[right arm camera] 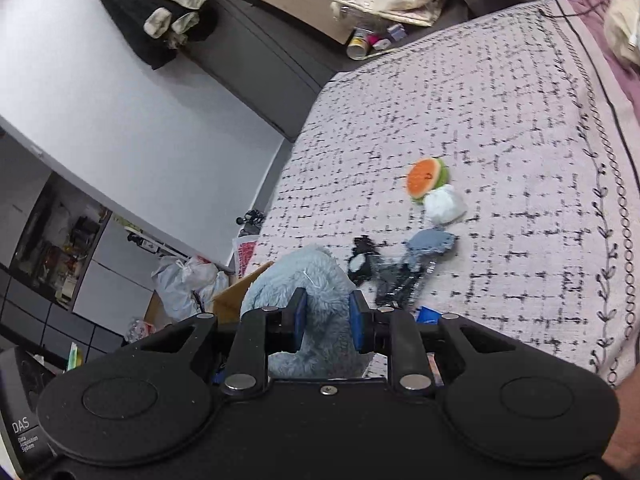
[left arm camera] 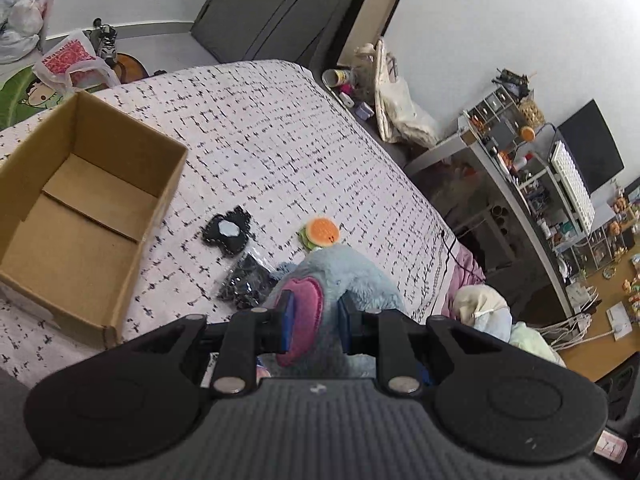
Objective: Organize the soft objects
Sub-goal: 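Lift the grey plush toy with the left tool and carry it to the box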
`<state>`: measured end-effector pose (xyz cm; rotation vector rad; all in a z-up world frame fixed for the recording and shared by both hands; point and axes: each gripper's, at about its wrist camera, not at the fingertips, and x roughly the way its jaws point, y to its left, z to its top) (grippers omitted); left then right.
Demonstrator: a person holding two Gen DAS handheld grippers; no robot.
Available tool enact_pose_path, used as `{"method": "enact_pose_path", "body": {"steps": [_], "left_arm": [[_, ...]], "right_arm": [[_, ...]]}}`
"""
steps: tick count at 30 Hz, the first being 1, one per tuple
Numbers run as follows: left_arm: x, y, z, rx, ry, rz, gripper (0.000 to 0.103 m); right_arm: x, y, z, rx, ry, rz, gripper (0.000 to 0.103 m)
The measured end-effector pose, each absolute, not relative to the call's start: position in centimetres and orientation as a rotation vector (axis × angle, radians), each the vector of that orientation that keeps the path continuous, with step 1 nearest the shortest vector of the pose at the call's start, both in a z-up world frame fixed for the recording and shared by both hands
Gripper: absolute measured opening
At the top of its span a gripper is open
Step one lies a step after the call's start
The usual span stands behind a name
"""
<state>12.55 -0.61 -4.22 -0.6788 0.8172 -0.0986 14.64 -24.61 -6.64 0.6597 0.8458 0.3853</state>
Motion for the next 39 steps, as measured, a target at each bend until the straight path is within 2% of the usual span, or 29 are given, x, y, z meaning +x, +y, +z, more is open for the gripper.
{"method": "enact_pose_path", "body": {"steps": [15, 39], "left_arm": [[12.5, 4.8, -4.2, -0.704, 0.789, -0.038, 0.021], [15.6, 13.1, -5.6, -0.749, 0.813, 0.077, 0.021]], "right_arm": [[15.7, -18.8, -5.8, 0.613, 0.835, 0.447, 0.023], [20.3, -9.9, -6.6, 0.549, 0.928, 0.519, 0.023]]}}
